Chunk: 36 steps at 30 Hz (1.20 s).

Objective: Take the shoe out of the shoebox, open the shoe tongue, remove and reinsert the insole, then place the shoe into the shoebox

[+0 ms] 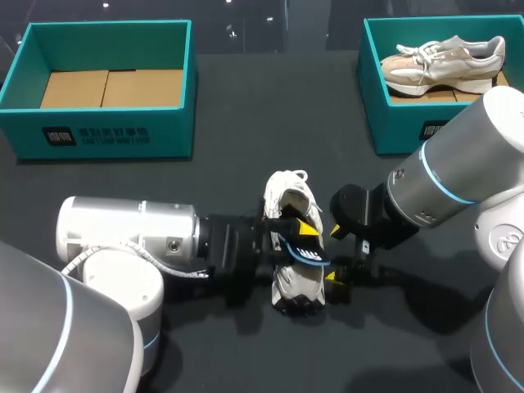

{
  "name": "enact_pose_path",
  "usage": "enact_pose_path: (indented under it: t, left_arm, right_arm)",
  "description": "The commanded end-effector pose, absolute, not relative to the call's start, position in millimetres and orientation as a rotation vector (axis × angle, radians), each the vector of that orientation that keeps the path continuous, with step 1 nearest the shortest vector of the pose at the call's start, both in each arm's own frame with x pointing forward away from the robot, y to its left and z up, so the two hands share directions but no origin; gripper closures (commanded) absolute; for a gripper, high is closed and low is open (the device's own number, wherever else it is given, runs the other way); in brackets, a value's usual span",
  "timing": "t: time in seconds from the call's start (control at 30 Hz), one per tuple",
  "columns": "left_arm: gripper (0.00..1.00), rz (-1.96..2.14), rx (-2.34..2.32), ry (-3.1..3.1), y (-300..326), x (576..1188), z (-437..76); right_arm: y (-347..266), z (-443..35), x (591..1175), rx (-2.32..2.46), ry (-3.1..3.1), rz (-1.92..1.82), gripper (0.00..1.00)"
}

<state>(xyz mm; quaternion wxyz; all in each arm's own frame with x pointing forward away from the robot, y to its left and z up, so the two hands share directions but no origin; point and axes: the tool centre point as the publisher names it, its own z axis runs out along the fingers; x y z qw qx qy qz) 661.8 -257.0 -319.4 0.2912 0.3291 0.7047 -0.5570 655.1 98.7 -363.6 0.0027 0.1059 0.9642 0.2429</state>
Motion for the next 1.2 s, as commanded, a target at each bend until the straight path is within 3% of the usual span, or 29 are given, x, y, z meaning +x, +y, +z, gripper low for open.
enact_pose_path:
  t: [0.03, 0.2, 0.37, 0.4, 0.43, 0.47, 0.5, 1.2]
  left_arm:
    - [0.6, -1.482, 0.876, 1.877, -249, 653, -312]
    - [0.69, -1.488, 0.882, 1.87, -249, 649, -306]
    - [0.67, -1.483, 0.888, 1.875, -249, 647, -305]
    - [0.71, -1.482, 0.886, 1.877, -249, 647, -305]
    - [0.79, -1.483, 0.884, 1.879, -250, 647, -305]
    - [0.96, -1.484, 0.884, 1.88, -250, 646, -306]
    - [1.0, -1.485, 0.884, 1.88, -251, 645, -307]
    - [1.0, -1.327, 0.834, 1.977, -248, 681, -348]
  right_arm:
    - [99, -364, 653, 0.334, 3.021, 0.759, 0.0]
    - [99, -364, 653, 0.334, 3.021, 0.759, 0.0]
    - [99, -364, 653, 0.334, 3.021, 0.759, 0.0]
    - [99, -364, 653, 0.334, 3.021, 0.759, 0.0]
    - [99, -364, 653, 0.334, 3.021, 0.759, 0.0]
    - [99, -364, 653, 0.334, 3.021, 0.759, 0.0]
    - [99, -364, 653, 0.334, 3.021, 0.759, 0.0]
    - [99, -364, 653, 0.334, 3.021, 0.759, 0.0]
